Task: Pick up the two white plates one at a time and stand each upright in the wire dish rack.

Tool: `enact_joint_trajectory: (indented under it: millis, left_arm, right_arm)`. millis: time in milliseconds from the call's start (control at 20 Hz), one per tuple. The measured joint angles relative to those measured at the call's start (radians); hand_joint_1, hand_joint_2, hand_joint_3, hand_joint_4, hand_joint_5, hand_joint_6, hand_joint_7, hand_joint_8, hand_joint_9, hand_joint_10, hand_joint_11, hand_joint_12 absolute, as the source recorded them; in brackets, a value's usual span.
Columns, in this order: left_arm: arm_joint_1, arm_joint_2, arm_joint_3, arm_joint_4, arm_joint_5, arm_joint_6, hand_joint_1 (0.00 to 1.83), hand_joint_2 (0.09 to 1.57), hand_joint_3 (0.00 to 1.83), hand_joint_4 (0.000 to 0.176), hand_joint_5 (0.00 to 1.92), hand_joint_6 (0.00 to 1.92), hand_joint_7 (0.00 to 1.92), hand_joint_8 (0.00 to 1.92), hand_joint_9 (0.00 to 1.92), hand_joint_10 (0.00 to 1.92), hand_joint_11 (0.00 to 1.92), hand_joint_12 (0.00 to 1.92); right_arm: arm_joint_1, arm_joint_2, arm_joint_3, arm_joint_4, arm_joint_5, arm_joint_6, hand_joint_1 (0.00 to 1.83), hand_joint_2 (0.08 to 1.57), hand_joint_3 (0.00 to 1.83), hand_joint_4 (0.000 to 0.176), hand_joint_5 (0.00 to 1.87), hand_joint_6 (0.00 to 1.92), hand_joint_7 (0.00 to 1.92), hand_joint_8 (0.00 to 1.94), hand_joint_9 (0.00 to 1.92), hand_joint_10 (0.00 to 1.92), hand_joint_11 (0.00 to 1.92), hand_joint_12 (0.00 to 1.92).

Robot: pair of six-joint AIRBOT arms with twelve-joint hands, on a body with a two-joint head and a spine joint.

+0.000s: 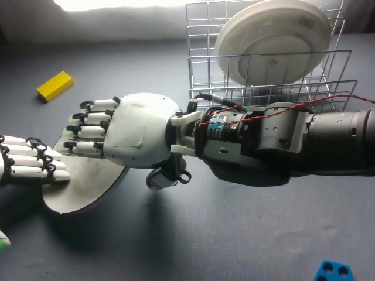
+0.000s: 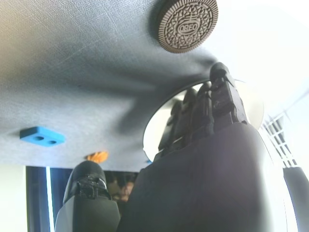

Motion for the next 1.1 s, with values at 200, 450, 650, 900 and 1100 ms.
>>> enact_joint_trajectory:
  millis: [200,450,650,900,1100]
  left_arm:
    - [0.000,0.000,0.000,0.000,0.000,0.000,0.00,1.02,0.00,0.000,0.03,0.01,0.00,0.00,0.00,0.00,0.00,0.00]
    - [0.000,0.000,0.002,0.000,-0.001,0.000,0.00,1.03,0.00,0.000,0.00,0.00,0.00,0.00,0.00,0.00,0.00,0.00]
    - [0.000,0.000,0.002,0.001,-0.001,0.000,0.00,1.03,0.00,0.000,0.02,0.01,0.00,0.00,0.00,0.00,0.00,0.00]
    - [0.000,0.000,0.002,0.000,-0.001,0.000,0.00,1.04,0.01,0.000,0.03,0.01,0.00,0.00,0.00,0.00,0.00,0.00]
    - [0.000,0.000,0.002,0.000,-0.002,0.000,0.00,1.02,0.00,0.000,0.04,0.01,0.00,0.00,0.00,0.00,0.00,0.00]
  right_arm:
    - [0.006,-0.002,0.004,0.000,0.004,0.000,1.21,0.99,0.02,0.000,0.05,0.01,0.00,0.00,0.00,0.00,0.00,0.52]
    - [0.019,-0.002,0.008,0.002,0.009,0.000,1.21,1.04,0.01,0.000,0.36,0.03,0.35,0.03,0.33,0.08,0.00,1.19]
    - [0.019,-0.002,0.008,0.009,0.009,0.000,1.23,1.09,0.00,0.000,0.55,0.03,0.60,0.02,0.62,0.09,0.23,1.24]
    - [0.019,-0.002,0.008,0.019,0.010,0.000,1.32,1.09,0.00,0.000,0.70,0.03,0.74,0.01,0.80,0.08,0.44,1.17]
    - [0.019,-0.002,0.008,0.019,0.023,0.000,1.36,1.16,0.00,0.000,0.79,1.24,0.84,1.10,0.88,1.27,0.79,1.16]
